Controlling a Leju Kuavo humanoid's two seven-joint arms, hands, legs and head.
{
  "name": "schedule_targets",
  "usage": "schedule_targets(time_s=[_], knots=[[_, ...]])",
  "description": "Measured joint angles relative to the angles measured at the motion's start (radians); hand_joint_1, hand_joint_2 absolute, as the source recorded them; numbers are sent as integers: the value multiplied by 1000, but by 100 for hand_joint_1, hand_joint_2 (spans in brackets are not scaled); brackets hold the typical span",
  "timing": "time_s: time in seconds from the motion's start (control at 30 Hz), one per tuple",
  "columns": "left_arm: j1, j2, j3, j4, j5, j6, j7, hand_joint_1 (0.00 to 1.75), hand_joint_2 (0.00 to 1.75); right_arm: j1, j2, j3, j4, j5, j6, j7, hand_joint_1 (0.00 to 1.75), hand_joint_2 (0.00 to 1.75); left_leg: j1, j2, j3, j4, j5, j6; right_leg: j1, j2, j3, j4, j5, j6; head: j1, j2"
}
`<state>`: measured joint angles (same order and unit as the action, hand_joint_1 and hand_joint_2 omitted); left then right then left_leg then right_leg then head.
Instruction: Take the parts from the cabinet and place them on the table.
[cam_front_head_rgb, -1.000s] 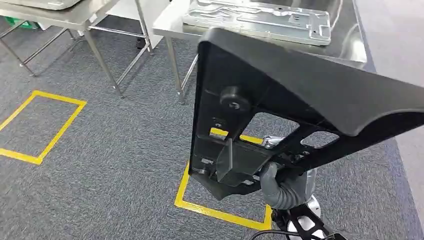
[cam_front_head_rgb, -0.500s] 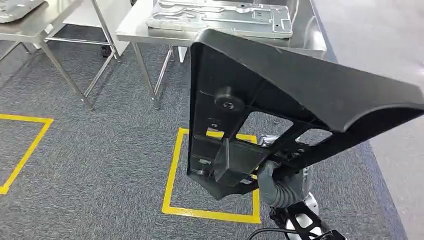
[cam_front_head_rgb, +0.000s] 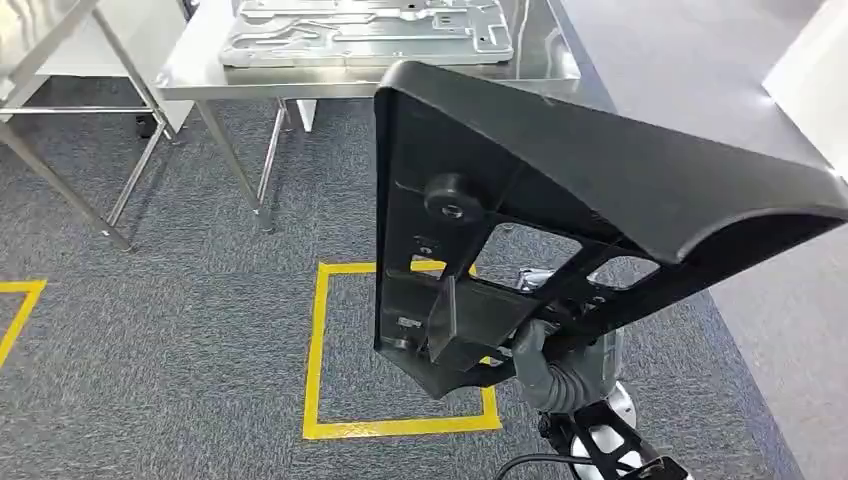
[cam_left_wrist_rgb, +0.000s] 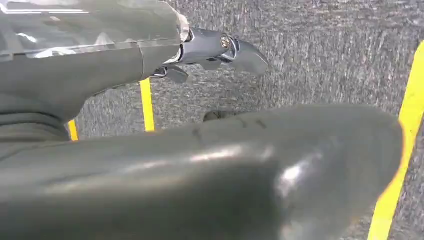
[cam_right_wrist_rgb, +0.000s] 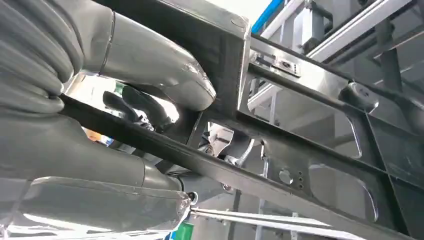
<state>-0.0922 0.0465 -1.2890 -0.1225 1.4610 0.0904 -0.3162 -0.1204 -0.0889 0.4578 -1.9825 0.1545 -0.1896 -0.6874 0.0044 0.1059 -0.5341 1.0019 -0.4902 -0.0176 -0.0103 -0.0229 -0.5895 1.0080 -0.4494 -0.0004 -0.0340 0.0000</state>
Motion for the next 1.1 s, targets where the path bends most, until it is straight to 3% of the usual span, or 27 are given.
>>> schedule_targets(time_s=[0.03,0.07,0.1,0.17,0.2,0.23,0.3,0.33,0.37,0.4,0.5,0.53,0.57,0.6,0.67,0.7,0.73,0.77,0.83,0.87,0.97,1.0,1.03,1.07,1.1], knots=[[-1,1,0,0,0,0,0,0,0,0,0,0,0,0,0,0,175,175,7,-36,-3,15,-14,-6,-4,5,3,-4,3,-4,0,0],[-1,1,0,0,0,0,0,0,0,-3,0,0,1,-1,0,0,175,175,8,-72,-26,65,-49,-9,-5,10,3,-5,3,-11,0,0],[1,1,0,0,0,-1,0,0,0,-2,1,0,1,-1,0,0,175,175,8,-90,-67,152,-95,-12,-5,18,3,-5,3,-14,0,0],[6,1,0,0,0,-2,0,0,0,-2,1,0,3,-2,0,0,175,175,9,-97,-143,308,-152,-16,-3,39,1,-4,3,-16,0,0],[8,1,0,0,0,-2,0,0,0,-1,1,0,5,-2,0,0,175,175,9,-97,-159,334,-146,-16,-2,51,2,-3,3,-16,0,0],[9,1,0,0,0,-2,0,0,0,0,1,0,7,-2,0,0,175,175,9,-97,-150,306,-116,-15,-3,62,4,-2,3,-15,0,0],[7,3,0,0,0,-2,0,0,0,-1,1,0,7,-2,0,0,175,175,10,-105,-73,131,-12,-11,-4,84,9,1,0,-11,0,0],[8,4,0,0,0,-2,0,0,0,-1,1,0,7,-2,0,0,175,175,12,-117,-32,38,27,-7,-4,86,10,4,-3,-8,0,0],[7,4,0,0,0,-2,0,0,0,-1,1,0,8,1,0,0,175,175,8,-127,-25,17,6,1,3,94,7,8,-4,-2,0,0],[3,4,0,0,0,-3,0,0,0,-1,1,1,9,2,3,0,175,175,7,-127,-27,17,12,11,1,100,2,10,-2,3,0,0],[0,4,-1,0,0,-10,2,0,0,-1,1,1,10,2,19,0,175,175,6,-125,-27,12,17,30,-1,103,-1,4,1,23,0,0],[-1,2,-1,0,0,-14,2,0,0,-1,1,1,10,2,18,0,175,175,11,-119,-23,3,23,40,-4,88,-1,13,-6,29,0,0],[-2,2,-1,0,0,-16,2,0,0,-4,1,1,10,2,15,0,175,175,11,-117,-23,1,22,46,0,56,-18,50,-31,30,0,0],[0,3,-1,0,0,-18,2,0,0,-6,1,1,10,2,13,0,175,175,10,-114,-24,1,22,47,0,42,-52,117,-69,33,0,0],[4,5,-2,0,0,-21,2,0,0,-2,0,1,10,2,5,0,175,175,6,-107,-24,2,19,51,-4,31,-135,281,-133,37,0,0],[5,5,-2,0,0,-23,2,0,0,0,0,1,10,1,-1,0,175,175,6,-104,-24,3,18,51,-4,29,-158,321,-138,38,0,0],[5,5,-3,0,0,-23,2,0,0,1,-1,1,10,1,-5,0,175,175,5,-101,-22,3,17,49,-4,28,-156,309,-116,37,0,0],[5,5,-3,0,0,-24,2,0,0,1,-2,1,9,1,-8,0,175,175,5,-100,-18,3,15,48,-4,28,-128,251,-76,34,0,0],[4,5,-4,0,0,-24,2,0,0,1,-4,1,7,2,-18,0,175,175,4,-98,-7,3,8,43,-1,21,-29,59,15,21,0,0],[3,5,-5,0,0,-24,1,0,0,0,-4,1,6,3,-23,0,175,175,3,-97,-5,3,5,39,5,8,-3,12,4,14,0,0],[2,7,-5,0,0,-24,0,0,0,2,-6,1,5,3,-35,0,175,175,1,-93,-3,0,-4,22,14,15,-7,6,-4,1,0,0],[0,7,-6,0,0,-24,0,0,0,3,-6,1,5,3,-39,0,175,175,0,-90,2,-5,-7,15,14,19,-4,2,-6,-4,0,0],[-2,12,-6,0,0,-24,0,0,0,4,-6,1,1,3,-40,0,175,175,-1,-92,4,1,-12,10,2,21,10,-8,-3,-10,0,0],[-2,13,-6,0,0,-24,-2,0,0,3,-6,1,-2,5,-41,0,175,175,1,-95,-2,29,-22,5,2,22,19,-13,-8,-15,0,0],[-3,13,-6,0,0,-24,-2,0,0,3,-6,1,-3,5,-41,0,175,175,2,-96,-34,91,-50,1,2,22,24,-13,-13,-23,0,0]])
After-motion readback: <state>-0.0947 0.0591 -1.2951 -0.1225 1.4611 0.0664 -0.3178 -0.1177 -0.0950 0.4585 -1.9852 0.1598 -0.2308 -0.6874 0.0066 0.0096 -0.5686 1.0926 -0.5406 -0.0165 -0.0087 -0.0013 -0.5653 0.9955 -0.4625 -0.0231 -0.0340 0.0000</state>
